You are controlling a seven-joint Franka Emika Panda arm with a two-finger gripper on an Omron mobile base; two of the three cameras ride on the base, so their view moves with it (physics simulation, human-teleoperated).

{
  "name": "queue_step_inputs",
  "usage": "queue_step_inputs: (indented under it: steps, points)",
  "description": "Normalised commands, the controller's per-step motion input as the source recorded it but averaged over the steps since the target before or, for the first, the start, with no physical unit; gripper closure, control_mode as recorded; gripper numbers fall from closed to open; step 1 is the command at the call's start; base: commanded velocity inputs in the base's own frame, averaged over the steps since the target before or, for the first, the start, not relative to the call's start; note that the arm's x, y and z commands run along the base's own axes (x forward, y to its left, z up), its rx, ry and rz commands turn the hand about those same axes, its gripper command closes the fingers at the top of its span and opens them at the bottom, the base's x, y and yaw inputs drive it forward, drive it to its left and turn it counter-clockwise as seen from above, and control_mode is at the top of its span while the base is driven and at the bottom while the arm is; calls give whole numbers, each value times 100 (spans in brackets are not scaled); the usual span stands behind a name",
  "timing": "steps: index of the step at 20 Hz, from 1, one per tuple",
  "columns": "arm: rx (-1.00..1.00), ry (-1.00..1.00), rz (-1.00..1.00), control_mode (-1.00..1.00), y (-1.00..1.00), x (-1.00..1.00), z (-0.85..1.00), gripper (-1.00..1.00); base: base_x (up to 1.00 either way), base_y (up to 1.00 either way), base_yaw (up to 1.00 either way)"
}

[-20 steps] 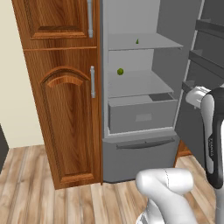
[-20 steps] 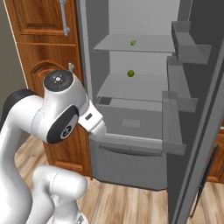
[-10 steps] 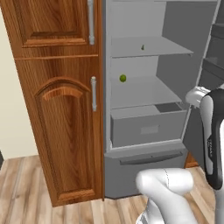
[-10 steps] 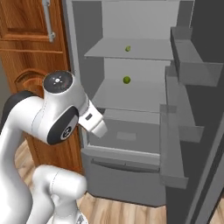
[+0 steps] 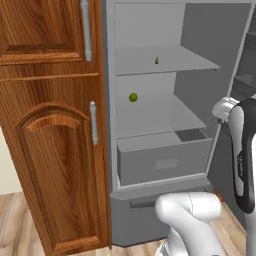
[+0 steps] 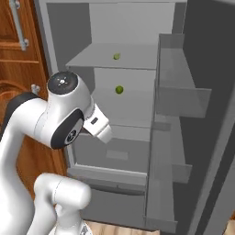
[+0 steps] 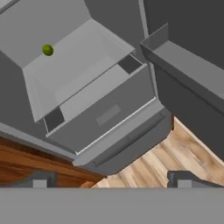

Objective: Take the lemon wedge from the fridge and place it on the plate with fish on the dining counter.

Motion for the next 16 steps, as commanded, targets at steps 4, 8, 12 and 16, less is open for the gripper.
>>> queue_step_inputs:
  steps: [4,8,12,16]
  points:
    - [0,0,0,100,0,0,0,-100,79,0,-3]
    - [0,0,0,100,0,0,0,-100,99,1,0]
    - [0,0,0,100,0,0,0,-100,100,17,0]
    - [0,0,0,100,0,0,0,-100,87,2,0]
